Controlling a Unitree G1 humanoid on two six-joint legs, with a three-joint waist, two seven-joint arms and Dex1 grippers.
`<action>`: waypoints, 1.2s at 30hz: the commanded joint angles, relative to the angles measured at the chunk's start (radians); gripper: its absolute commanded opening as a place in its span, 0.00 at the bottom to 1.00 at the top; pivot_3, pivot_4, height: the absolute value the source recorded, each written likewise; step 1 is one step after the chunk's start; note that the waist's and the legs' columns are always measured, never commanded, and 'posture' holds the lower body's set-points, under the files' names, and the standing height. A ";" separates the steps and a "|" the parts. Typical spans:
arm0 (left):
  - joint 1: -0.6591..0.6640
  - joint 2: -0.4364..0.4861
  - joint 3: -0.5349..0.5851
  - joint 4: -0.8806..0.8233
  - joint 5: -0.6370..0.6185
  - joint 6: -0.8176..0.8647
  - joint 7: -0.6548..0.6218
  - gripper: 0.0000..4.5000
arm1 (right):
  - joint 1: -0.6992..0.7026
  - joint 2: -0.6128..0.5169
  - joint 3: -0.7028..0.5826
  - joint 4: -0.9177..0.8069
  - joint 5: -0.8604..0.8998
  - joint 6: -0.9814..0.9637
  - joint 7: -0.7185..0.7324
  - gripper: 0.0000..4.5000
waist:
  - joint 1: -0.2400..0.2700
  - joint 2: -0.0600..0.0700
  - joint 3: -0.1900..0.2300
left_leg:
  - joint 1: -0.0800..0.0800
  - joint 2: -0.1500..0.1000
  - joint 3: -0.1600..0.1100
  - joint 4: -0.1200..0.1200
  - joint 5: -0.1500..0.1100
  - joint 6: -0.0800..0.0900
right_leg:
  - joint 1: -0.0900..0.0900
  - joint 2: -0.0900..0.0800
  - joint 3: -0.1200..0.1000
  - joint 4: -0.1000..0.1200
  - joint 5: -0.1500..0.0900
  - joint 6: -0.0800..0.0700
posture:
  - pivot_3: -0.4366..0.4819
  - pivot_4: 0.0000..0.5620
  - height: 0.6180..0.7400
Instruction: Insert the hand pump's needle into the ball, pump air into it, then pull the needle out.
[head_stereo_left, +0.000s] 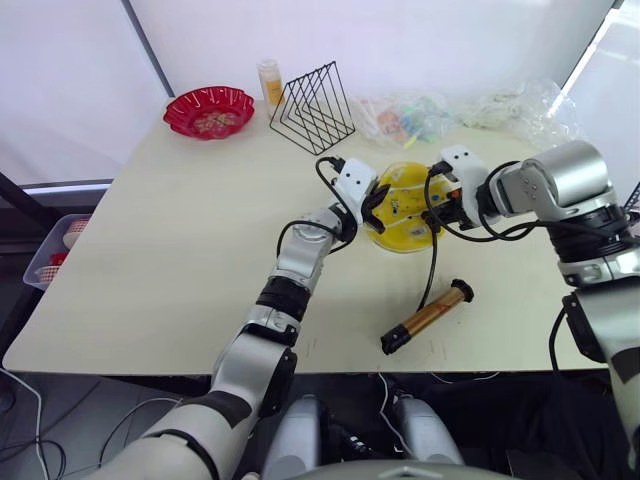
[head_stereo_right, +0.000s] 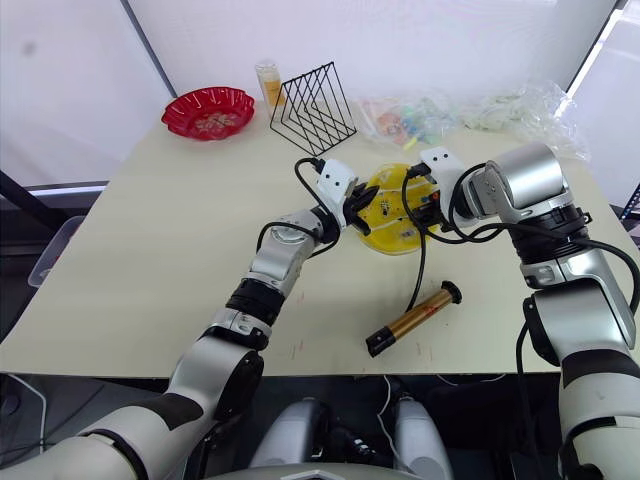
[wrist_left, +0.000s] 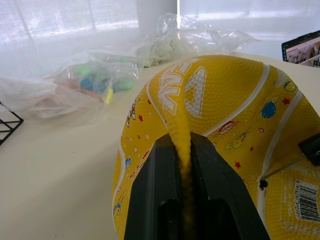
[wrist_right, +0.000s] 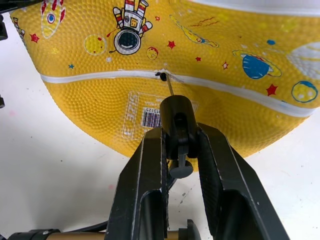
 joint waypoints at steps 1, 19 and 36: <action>0.010 -0.010 -0.018 -0.012 0.001 -0.015 -0.022 0.01 | -0.031 -0.006 -0.027 -0.027 -0.028 -0.034 -0.003 0.07 | 0.000 0.000 0.000 | 0.000 0.000 0.000 0.000 0.000 0.000 | 0.000 0.000 0.000 0.000 0.000 0.000 | 0.48 0.27 1.00; 0.000 -0.009 0.007 0.019 -0.012 -0.004 -0.002 0.01 | 0.026 -0.038 0.038 -0.086 -0.055 -0.028 0.043 0.07 | 0.002 0.000 0.000 | 0.000 0.000 -0.001 0.000 0.000 0.000 | 0.000 0.000 -0.001 0.000 0.000 0.000 | 0.48 0.27 1.00; 0.010 -0.013 0.001 0.005 -0.008 -0.004 -0.014 0.01 | 0.030 -0.027 0.050 -0.075 -0.079 -0.046 0.051 0.07 | 0.002 0.000 0.000 | 0.000 0.000 -0.002 0.000 0.000 0.000 | 0.001 0.000 -0.001 0.000 0.000 0.000 | 0.48 0.27 1.00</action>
